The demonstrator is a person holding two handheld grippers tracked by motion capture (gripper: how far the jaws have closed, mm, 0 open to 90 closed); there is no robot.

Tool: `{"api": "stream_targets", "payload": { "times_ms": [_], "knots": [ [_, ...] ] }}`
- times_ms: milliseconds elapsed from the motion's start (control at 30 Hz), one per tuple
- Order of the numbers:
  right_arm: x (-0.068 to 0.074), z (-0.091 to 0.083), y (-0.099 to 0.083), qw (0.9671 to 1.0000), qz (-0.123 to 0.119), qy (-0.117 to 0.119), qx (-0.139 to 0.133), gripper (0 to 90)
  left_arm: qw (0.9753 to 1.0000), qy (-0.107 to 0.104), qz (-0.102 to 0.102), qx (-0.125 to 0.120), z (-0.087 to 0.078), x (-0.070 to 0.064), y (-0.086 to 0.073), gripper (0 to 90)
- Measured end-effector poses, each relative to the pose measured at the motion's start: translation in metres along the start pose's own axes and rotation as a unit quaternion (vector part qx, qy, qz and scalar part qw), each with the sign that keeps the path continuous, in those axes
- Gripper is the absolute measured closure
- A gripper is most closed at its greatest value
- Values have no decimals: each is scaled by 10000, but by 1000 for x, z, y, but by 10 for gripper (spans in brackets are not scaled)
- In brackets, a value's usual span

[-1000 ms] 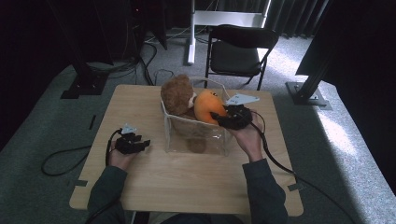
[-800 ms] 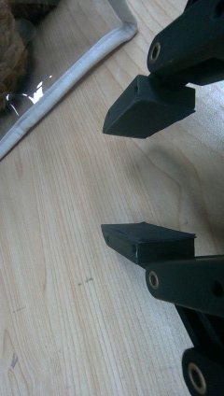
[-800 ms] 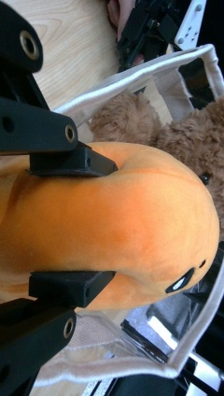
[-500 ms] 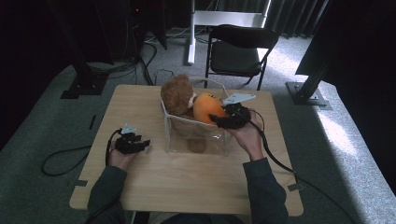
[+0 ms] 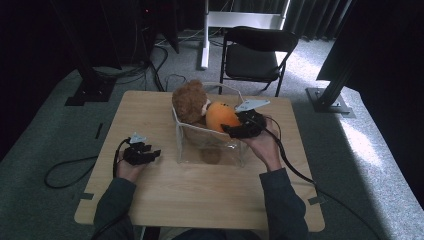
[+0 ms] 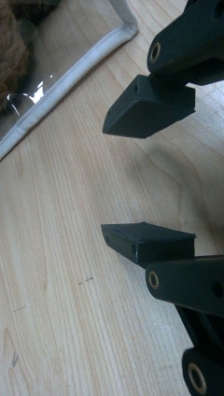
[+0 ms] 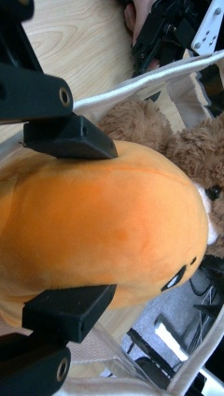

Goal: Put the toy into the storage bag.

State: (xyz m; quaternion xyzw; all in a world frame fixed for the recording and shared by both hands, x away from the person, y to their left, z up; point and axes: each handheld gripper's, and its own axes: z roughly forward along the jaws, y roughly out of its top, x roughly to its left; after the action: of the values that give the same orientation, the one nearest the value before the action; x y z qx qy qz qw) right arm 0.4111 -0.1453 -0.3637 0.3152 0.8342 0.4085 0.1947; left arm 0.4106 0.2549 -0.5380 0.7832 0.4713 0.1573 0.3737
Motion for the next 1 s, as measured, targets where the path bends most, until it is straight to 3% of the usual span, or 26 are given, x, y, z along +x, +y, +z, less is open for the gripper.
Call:
{"api": "stream_targets", "payload": {
  "times_ms": [67,333,533,733,1000],
  "knots": [
    [2,1,3,9999,-93,-4,41,310,10000,0,-3,-3,0,0,0,463],
    [1,-1,8,10000,-59,-16,-41,293,10000,2,-3,-2,0,0,0,463],
    [2,-6,21,9996,-63,50,-270,353,10000,7,-8,8,0,0,0,463],
    [3,4,31,9998,-71,-33,-156,512,10000,1,-17,5,0,0,0,463],
    [-2,21,33,9999,-5,-14,168,529,10000,4,-21,5,0,1,0,463]
  ]
}}
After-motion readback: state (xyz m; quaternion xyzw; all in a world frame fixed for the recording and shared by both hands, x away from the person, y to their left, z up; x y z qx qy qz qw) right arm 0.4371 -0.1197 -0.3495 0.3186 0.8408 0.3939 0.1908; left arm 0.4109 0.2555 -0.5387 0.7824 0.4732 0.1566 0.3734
